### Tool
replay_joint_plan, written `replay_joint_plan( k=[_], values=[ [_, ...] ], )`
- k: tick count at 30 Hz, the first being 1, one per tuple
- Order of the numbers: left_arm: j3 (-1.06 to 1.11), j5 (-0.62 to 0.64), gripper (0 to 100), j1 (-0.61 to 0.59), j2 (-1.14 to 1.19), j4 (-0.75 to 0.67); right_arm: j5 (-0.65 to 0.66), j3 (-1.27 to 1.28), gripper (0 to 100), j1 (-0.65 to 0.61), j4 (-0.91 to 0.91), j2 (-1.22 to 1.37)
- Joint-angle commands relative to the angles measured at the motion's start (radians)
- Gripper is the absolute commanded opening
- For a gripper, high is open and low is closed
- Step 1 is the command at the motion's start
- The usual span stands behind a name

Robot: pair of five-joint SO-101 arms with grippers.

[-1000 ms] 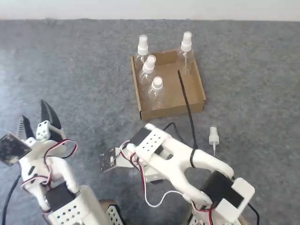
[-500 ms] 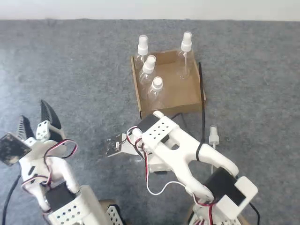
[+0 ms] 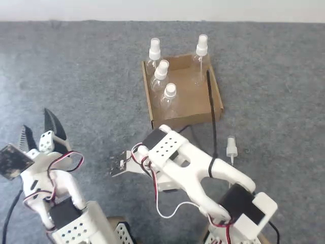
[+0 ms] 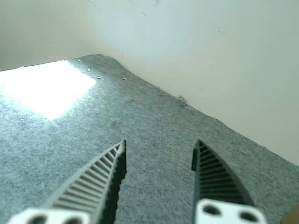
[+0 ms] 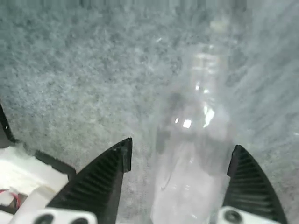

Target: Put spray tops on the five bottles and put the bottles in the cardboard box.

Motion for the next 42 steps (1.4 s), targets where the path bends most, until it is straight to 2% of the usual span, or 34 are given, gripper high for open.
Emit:
replay_joint_plan(
  k=[1,15,42],
  values=[
    [-0.008,0.009,21,-0.005,-0.012,-0.034,-0.021,-0.049,29.3,-0.013,-0.045,-0.002],
    [-0.008,0.009,21,-0.005,-0.012,-0.034,-0.023,0.000,29.2,-0.013,-0.171,-0.001],
    [-0.008,0.009,21,-0.005,-0.012,-0.034,-0.064,0.012,29.2,-0.044,-0.209,-0.001]
  ],
)
